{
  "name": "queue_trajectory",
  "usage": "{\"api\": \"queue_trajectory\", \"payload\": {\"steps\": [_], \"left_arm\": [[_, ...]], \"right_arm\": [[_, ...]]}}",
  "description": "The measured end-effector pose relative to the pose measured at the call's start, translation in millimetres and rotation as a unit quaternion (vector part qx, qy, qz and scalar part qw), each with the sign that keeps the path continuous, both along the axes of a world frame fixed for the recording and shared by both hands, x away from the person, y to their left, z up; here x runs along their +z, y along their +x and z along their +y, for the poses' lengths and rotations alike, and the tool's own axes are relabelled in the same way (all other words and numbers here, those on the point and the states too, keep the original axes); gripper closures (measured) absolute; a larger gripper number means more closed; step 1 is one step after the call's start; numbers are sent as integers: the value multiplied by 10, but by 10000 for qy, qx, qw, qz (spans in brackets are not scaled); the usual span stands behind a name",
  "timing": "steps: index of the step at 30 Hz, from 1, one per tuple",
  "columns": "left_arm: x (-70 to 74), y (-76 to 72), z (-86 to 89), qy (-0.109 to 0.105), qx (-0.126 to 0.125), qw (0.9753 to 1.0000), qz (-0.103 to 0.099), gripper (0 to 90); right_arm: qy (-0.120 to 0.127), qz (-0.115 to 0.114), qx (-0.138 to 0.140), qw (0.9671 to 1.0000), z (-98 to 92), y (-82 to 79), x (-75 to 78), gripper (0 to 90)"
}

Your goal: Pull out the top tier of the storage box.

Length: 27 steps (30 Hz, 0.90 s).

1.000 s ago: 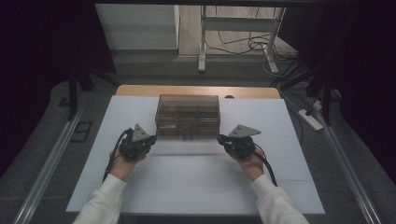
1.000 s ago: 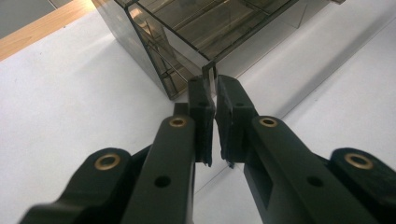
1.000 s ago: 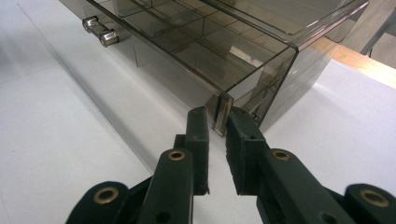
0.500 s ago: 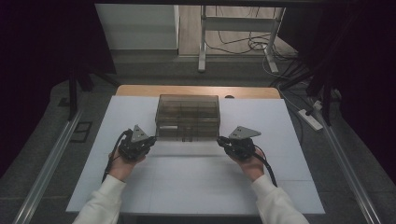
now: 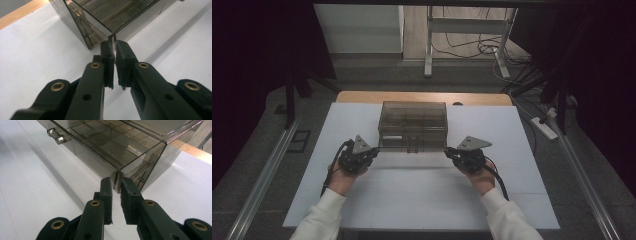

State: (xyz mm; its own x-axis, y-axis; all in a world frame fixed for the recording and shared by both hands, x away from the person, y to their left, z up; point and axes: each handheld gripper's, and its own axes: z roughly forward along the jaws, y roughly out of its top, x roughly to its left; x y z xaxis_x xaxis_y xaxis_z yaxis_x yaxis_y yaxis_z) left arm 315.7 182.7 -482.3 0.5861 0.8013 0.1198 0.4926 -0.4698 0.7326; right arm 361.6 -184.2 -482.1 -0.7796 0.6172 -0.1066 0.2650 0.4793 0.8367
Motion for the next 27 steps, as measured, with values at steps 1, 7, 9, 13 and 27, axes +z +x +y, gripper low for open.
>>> {"api": "queue_trajectory", "payload": {"steps": [1,7,9,13,27], "left_arm": [[0,-1,0,2,0,10000,0,834],[5,-14,2,13,-9,10000,-4,835],[9,-22,3,16,-11,10000,-4,835],[10,-35,5,28,-5,10000,-9,835],[-10,-48,11,13,6,10000,-4,834]], "right_arm": [[1,-2,-3,10000,0,-2,1,794],[-7,-19,18,10000,0,-14,5,794],[-1,-8,18,10000,0,-21,8,794],[-9,-20,35,10000,0,-37,11,795],[-5,15,82,10000,-2,-66,-20,800]]}}
